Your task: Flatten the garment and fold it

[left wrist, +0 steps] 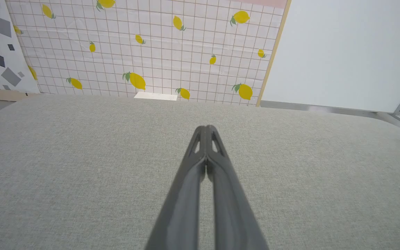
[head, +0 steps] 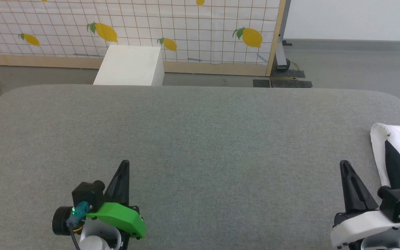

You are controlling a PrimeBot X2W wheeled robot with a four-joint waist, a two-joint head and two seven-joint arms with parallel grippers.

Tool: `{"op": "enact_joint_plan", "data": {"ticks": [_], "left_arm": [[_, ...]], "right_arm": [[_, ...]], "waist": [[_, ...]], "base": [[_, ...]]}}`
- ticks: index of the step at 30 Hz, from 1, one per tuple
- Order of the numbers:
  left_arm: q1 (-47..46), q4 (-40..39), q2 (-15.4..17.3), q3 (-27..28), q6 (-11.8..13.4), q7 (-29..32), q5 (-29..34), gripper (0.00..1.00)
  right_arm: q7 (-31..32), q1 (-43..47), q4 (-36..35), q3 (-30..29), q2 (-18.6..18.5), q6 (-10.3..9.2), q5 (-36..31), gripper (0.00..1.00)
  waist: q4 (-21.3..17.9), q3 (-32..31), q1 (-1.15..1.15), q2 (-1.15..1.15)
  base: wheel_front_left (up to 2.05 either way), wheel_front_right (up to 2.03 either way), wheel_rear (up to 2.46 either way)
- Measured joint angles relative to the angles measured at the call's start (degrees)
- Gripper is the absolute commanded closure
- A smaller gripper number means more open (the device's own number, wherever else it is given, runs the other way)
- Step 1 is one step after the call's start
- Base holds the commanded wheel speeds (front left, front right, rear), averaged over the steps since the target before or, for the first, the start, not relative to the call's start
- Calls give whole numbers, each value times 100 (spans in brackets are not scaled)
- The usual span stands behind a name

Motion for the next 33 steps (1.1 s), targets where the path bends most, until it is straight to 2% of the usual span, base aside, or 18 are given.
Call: {"op": "enact_joint_plan", "data": {"ticks": [33], "left_arm": [[124, -453, -26, 136, 177, 378, 350, 100]], "right_arm": [[174, -105, 12, 140, 0, 0, -199, 100]], "waist": [[-121, 46, 0, 0]], "base": [[0, 0, 0]]}}
